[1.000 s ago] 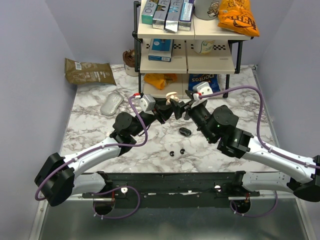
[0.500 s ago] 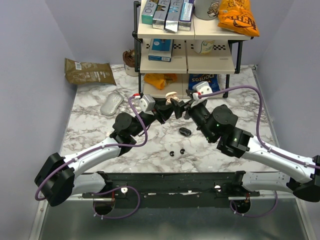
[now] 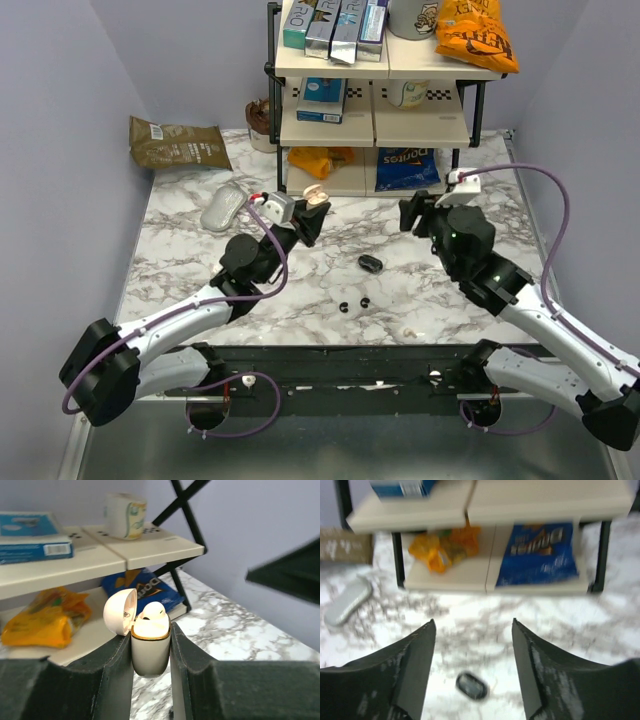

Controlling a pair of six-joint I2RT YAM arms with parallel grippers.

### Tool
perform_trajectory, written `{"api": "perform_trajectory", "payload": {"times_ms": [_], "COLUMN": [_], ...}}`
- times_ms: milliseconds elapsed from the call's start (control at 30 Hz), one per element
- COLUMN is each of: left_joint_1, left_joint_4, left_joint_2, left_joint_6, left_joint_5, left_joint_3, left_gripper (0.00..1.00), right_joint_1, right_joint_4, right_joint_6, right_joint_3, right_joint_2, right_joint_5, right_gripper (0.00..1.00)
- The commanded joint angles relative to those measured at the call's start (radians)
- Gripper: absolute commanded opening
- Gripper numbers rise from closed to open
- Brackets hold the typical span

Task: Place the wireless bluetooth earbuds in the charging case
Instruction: Pick up the earbud from the center of the board.

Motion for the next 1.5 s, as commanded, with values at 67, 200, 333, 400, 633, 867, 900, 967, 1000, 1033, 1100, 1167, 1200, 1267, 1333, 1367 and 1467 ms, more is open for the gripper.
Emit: {"api": "perform_trajectory", "payload": {"times_ms": [67, 200, 333, 400, 633, 867, 900, 967, 1000, 1033, 1100, 1167, 1200, 1267, 1333, 1367, 1467], "left_joint_1": [0.006, 0.001, -0.015, -0.028, -0.101, -0.15, -0.156, -0.161, -0.164, -0.166, -0.169, -0.173, -0.175, -0.18, -0.181, -0.183, -0.184], "left_joint_4": [-0.027, -0.047, -0.097, -0.101, -0.094, -0.079, -0.082, -0.084, -0.084, -0.084, -0.084, -0.084, -0.085, -0.093, -0.094, -0.096, -0.09], "left_joint_2": [-0.109, -0.183, -0.255, -0.269, -0.3, -0.312, -0.315, -0.327, -0.33, -0.335, -0.336, -0.338, -0.336, -0.336, -0.335, -0.333, -0.323], "left_joint_6": [-0.054, -0.108, -0.122, -0.125, -0.122, -0.134, -0.136, -0.134, -0.136, -0.137, -0.139, -0.142, -0.143, -0.143, -0.14, -0.139, -0.14], "left_joint_5": [-0.099, -0.062, -0.073, -0.086, -0.129, -0.14, -0.142, -0.146, -0.146, -0.148, -0.151, -0.151, -0.151, -0.152, -0.154, -0.154, -0.156], "left_joint_3": [-0.092, -0.15, -0.175, -0.19, -0.207, -0.249, -0.25, -0.258, -0.261, -0.264, -0.27, -0.273, -0.272, -0.269, -0.264, -0.261, -0.258], "left_gripper": [0.0, 0.0, 0.0, 0.0, 0.0, 0.0, 0.0, 0.0, 0.0, 0.0, 0.0, 0.0, 0.0, 0.0, 0.0, 0.0, 0.0], "right_joint_1": [-0.004, 0.012, 0.028, 0.076, 0.188, 0.205, 0.208, 0.225, 0.234, 0.24, 0.259, 0.259, 0.259, 0.259, 0.26, 0.259, 0.26], "right_joint_4": [-0.322, -0.431, -0.55, -0.635, -0.768, -0.746, -0.738, -0.735, -0.726, -0.722, -0.702, -0.692, -0.691, -0.691, -0.692, -0.692, -0.682], "right_joint_6": [0.189, 0.187, 0.214, 0.267, 0.468, 0.635, 0.643, 0.663, 0.674, 0.68, 0.694, 0.695, 0.701, 0.706, 0.718, 0.723, 0.727], "right_joint_3": [-0.139, -0.222, -0.207, -0.178, -0.159, -0.296, -0.303, -0.323, -0.331, -0.348, -0.359, -0.368, -0.366, -0.368, -0.369, -0.369, -0.369], "right_joint_2": [0.037, 0.048, 0.081, 0.107, 0.199, 0.072, 0.078, 0.092, 0.1, 0.113, 0.124, 0.13, 0.132, 0.132, 0.132, 0.129, 0.132], "right_joint_5": [-0.17, -0.33, -0.388, -0.339, -0.316, -0.278, -0.285, -0.301, -0.304, -0.304, -0.299, -0.287, -0.281, -0.267, -0.25, -0.246, -0.232], "right_gripper": [0.62, 0.67, 0.75, 0.85, 0.86, 0.82, 0.81, 0.81, 0.81, 0.81, 0.8, 0.8, 0.8, 0.79, 0.77, 0.77, 0.76]}}
